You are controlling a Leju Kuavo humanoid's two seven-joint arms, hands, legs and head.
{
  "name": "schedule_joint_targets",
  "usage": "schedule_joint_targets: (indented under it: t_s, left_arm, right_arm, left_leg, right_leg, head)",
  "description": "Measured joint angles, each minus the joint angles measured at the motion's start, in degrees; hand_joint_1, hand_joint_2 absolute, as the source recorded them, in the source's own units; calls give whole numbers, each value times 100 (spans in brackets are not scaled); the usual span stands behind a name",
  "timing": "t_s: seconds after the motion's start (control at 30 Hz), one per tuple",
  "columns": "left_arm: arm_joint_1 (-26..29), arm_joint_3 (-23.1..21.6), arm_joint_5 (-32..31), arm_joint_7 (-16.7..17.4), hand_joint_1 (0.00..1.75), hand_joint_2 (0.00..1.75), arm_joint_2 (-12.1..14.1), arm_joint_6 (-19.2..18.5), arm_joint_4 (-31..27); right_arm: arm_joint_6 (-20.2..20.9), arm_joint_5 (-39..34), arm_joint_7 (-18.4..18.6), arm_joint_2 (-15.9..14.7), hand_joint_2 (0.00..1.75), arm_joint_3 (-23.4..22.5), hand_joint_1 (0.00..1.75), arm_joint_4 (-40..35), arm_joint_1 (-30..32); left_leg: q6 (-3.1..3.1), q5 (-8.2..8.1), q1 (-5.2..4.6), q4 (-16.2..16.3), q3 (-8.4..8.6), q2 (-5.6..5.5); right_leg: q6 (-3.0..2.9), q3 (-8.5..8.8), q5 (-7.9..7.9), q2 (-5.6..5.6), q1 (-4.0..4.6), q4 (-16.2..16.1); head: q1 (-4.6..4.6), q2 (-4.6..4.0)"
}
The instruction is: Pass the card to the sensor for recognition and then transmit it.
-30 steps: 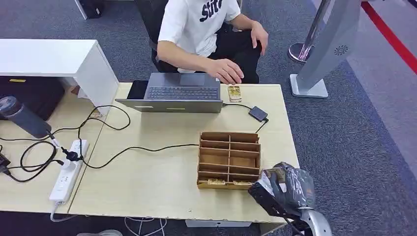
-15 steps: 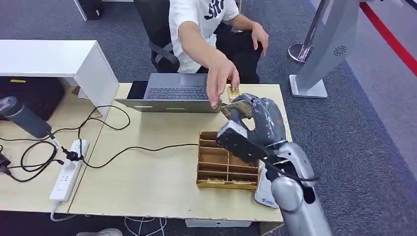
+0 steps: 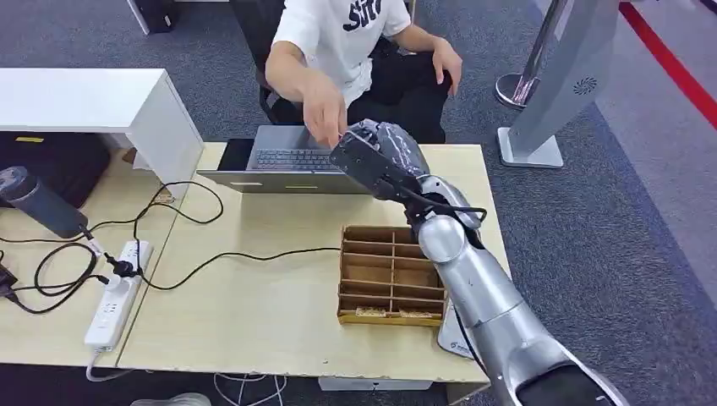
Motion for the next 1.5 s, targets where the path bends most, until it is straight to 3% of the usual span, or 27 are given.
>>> schedule_joint_targets:
  t_s: [0.2, 0.3, 0.4, 0.6, 0.73, 0.9, 1.03, 1.5]
  left_arm:
    - [1, 0, 17, 0, 0, 175, 0, 28, 0]
    - [4, 0, 98, 0, 0, 175, -2, 107, 0]
    - [11, 2, 188, 0, 0, 175, -13, 166, 0]
    - [39, 107, 354, -57, 0, 175, -81, 236, 0]
    - [41, 181, 391, -101, 0, 175, -105, 267, 0]
    - [49, 293, 415, -114, 0, 175, -146, 295, 0]
    - [46, 365, 428, -120, 0, 175, -175, 310, 0]
    - [41, 433, 367, -120, 0, 175, -240, 264, 0]
  right_arm:
    - [-170, 127, -13, 63, 175, 35, 0, -203, 156]
    - [-231, 105, -221, 61, 175, 50, 0, -703, 463]
    - [-181, 67, -434, -32, 175, 92, 0, -1603, 1031]
    - [-452, 1459, -714, -579, 175, 210, 0, -3374, 2632]
    - [-533, 1843, -859, -822, 175, 175, 0, -3941, 3503]
    - [-747, 2227, -1060, -997, 175, 16, 0, -4214, 4338]
    - [-929, 2662, -933, -1060, 175, -39, 0, -4221, 4740]
    - [-1200, 3716, -428, -1086, 175, -179, 0, -3532, 4813]
  left_leg:
    - [0, 0, 0, 0, -7, 0]
    - [0, -1, 0, 0, -5, -2]
    - [1, -2, 0, 0, -7, -6]
    - [11, -16, -1, -1, -13, -12]
    - [5, -22, -1, -1, -11, -9]
    - [5, -22, -1, -1, -11, -9]
    - [5, -21, 0, -2, -10, -7]
    - [5, -21, -1, -2, -10, -7]
  right_leg:
    - [0, -5, 0, 0, 0, -3]
    - [0, -6, -1, -2, 0, -5]
    - [0, -9, -3, -5, 1, -7]
    - [5, -7, -11, -14, 1, -13]
    - [8, -8, -14, -11, 0, -14]
    - [8, -7, -14, -12, 1, -13]
    - [8, -7, -14, -10, 1, -13]
    - [8, -5, -14, -10, 0, -12]
  head:
    - [0, 0]
    - [2, 0]
    - [0, 0]
    - [2, 0]
    - [-2, 0]
    - [0, 0]
    - [0, 0]
    - [0, 0]
